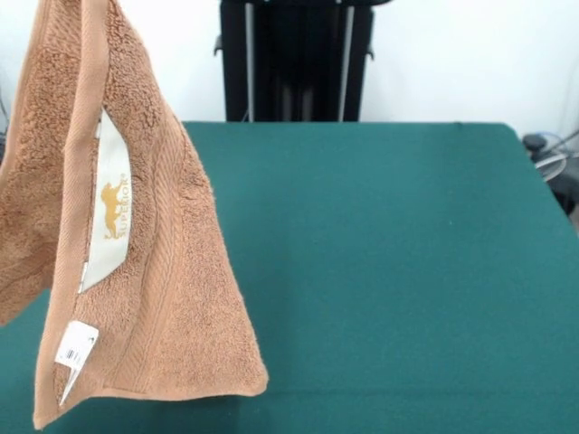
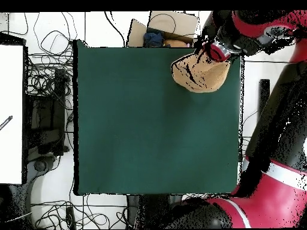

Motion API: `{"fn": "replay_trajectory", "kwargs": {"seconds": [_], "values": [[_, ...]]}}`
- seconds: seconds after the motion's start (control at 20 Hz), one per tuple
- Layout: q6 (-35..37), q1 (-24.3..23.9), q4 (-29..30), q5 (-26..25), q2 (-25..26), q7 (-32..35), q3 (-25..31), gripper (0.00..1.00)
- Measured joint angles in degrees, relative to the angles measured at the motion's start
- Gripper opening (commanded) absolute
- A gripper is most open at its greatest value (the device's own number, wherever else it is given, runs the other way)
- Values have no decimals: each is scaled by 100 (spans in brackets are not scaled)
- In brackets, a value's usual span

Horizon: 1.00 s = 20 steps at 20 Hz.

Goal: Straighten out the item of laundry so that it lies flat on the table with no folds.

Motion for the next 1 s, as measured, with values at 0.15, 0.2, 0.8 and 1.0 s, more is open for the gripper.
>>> {"fn": "replay_trajectory", "kwargs": {"seconds": [0.15,0.2,0.8,1.0], "values": [[-108,-34,222,35,-108,0,-1,0],[-148,-55,333,60,-174,0,-1,0],[-800,-217,1416,423,-842,0,-3,0],[-1098,-249,1769,527,-1040,0,-4,0]]}}
